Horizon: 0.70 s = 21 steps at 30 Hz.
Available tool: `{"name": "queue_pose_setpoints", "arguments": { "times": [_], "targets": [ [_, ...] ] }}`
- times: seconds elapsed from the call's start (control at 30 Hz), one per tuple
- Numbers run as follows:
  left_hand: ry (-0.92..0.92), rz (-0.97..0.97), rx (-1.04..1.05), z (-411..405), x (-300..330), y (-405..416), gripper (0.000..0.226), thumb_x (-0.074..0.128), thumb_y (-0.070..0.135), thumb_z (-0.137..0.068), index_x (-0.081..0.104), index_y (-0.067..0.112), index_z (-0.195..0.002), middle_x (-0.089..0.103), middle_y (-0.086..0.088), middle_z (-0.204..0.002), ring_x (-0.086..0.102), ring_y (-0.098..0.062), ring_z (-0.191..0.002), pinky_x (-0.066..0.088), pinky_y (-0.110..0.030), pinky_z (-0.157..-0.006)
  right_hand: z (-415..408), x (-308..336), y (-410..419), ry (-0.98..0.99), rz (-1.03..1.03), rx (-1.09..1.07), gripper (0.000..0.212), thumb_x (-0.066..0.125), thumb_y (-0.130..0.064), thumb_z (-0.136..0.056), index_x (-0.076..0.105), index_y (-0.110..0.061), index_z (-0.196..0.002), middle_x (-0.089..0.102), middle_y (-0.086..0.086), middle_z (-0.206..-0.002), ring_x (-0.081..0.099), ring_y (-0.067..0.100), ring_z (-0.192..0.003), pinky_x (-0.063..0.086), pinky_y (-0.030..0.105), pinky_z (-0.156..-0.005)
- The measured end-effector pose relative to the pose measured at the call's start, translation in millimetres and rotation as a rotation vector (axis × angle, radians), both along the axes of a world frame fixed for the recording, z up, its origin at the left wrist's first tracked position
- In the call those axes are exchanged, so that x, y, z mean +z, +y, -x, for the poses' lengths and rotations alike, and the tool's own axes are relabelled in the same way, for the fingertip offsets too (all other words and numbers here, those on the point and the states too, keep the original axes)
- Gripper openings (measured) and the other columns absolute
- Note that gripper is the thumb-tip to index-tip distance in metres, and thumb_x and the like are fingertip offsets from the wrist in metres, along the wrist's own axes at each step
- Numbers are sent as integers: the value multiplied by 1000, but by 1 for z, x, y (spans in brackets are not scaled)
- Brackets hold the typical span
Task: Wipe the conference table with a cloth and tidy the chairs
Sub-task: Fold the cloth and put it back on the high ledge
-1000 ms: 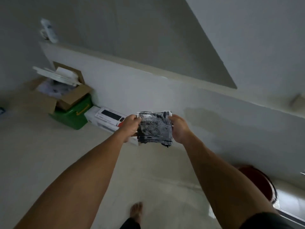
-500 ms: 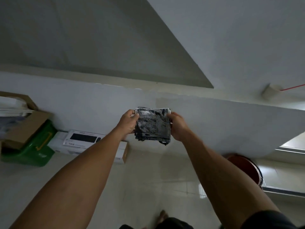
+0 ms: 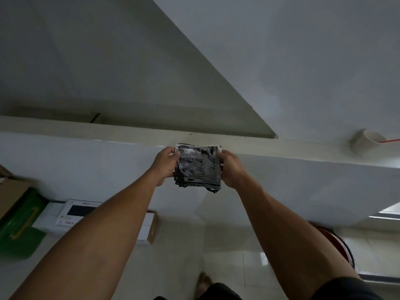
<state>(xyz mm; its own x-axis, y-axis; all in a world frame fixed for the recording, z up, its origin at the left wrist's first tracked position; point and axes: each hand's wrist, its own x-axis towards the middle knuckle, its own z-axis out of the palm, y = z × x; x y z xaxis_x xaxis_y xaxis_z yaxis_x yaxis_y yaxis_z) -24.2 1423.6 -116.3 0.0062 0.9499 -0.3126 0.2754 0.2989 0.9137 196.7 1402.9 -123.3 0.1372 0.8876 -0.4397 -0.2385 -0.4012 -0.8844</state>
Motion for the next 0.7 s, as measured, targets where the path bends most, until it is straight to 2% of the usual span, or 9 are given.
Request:
{"name": "queue_pose_setpoints", "arguments": {
  "times": [0.13,0.27,0.4,0.53,0.63,0.7],
  "targets": [
    [-39,28,23,-25,-1,50,18,51,33,-109,58,20,-119,58,-10,-107,55,-26,-89,53,-42,-82,-25,-3,53,-16,12,7,25,49,-12,-108,60,8,-116,54,18,-101,51,33,-88,46,46,-78],
    [-31,69,18,-42,-10,88,19,50,32,-109,59,17,-119,55,-11,-97,52,-24,-79,52,-36,-74,-40,-7,85,-13,52,-27,18,49,-8,-108,65,-1,-102,55,17,-94,53,31,-84,45,43,-76],
    [-11,84,9,-52,-20,117,17,51,30,-109,59,15,-113,50,-11,-88,47,-24,-76,51,-34,-70,-47,-10,105,-6,60,-65,15,47,0,-106,62,-1,-103,61,17,-86,60,29,-73,51,40,-65],
    [11,49,10,-60,-32,145,18,54,29,-108,64,17,-99,56,-12,-81,52,-25,-79,48,-39,-73,-53,-23,129,-134,97,-71,13,51,0,-98,64,-3,-99,58,22,-91,54,31,-78,42,44,-69],
    [67,12,29,-65,-40,160,25,55,25,-108,63,19,-85,56,-4,-74,53,-21,-72,49,-35,-72,-57,-30,144,-227,121,-112,14,57,3,-92,62,-2,-81,52,18,-80,45,27,-73,38,41,-68],
    [119,-1,30,-68,-48,168,29,56,23,-107,64,20,-79,58,-1,-73,53,-18,-69,49,-35,-71,-60,-35,152,-282,129,-132,15,60,1,-91,68,-3,-80,57,15,-77,49,24,-69,42,39,-64]
  ]
}}
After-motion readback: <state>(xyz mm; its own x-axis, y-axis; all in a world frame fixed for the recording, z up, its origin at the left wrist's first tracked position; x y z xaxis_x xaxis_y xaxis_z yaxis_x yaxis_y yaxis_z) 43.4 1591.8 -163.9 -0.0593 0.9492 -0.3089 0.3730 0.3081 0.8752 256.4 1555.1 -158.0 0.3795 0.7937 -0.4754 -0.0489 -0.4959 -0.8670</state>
